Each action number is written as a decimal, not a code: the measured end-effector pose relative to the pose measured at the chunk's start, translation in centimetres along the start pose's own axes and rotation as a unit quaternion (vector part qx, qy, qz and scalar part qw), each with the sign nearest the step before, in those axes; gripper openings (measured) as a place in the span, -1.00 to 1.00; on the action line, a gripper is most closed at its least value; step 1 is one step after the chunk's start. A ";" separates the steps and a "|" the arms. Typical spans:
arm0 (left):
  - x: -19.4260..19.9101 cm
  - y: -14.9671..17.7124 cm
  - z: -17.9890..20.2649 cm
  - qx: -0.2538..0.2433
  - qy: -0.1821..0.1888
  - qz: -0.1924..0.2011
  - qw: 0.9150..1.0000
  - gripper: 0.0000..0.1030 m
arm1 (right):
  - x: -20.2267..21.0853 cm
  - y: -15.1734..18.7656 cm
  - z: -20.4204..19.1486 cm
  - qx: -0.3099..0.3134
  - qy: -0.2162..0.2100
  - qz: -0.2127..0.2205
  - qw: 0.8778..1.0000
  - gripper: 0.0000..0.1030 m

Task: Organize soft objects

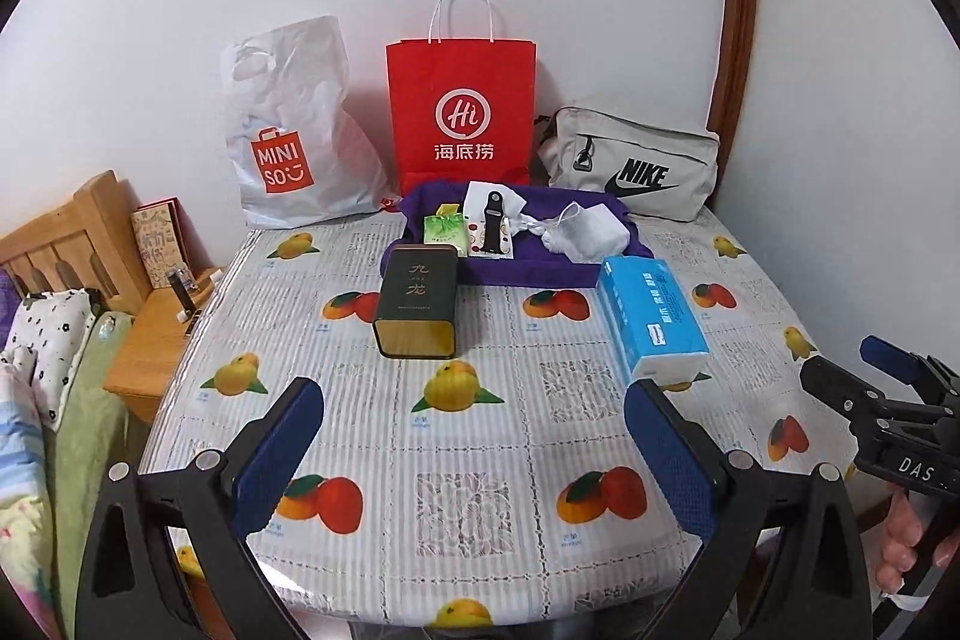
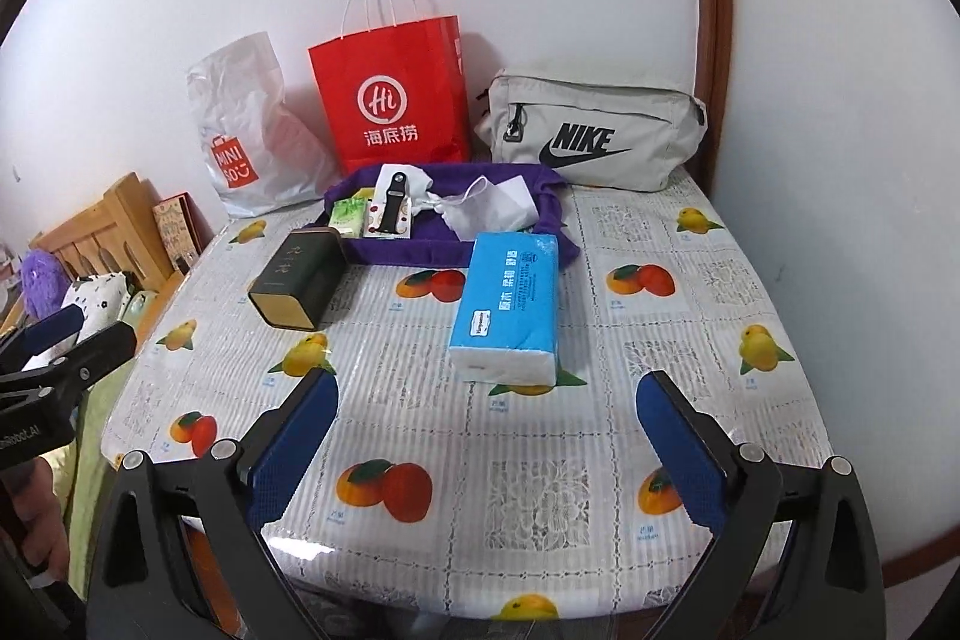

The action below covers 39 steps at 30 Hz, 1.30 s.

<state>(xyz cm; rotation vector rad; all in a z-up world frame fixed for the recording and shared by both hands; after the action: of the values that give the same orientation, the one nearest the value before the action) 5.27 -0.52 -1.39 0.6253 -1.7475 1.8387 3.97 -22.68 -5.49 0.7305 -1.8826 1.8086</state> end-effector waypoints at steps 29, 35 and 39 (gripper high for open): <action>1.2 0.3 0.3 -0.003 0.000 0.004 1.000 0.97 | 2.2 0.3 -0.1 0.007 0.003 0.016 1.000 0.92; 1.2 0.3 0.3 -0.005 -0.001 0.004 1.000 0.97 | 2.3 0.2 -0.1 0.008 0.003 0.017 1.000 0.92; 1.2 0.4 0.2 -0.004 0.000 0.004 1.000 0.97 | 2.4 0.2 -0.2 0.008 0.004 0.018 1.000 0.92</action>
<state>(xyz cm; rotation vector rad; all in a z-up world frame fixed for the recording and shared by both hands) 4.03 -0.69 -0.90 0.6148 -1.7597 1.8357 1.99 -22.70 -4.13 0.6991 -1.8902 1.8484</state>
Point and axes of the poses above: each gripper's, at about its wrist camera, not at the fingertips, and x roughly against the way its jaws point, z to its right, y to its underside, the point moved 5 cm from there along -x, roughly the way its jaws point, and after that the axes turned 3 degrees about x, right-handed, at the moved point
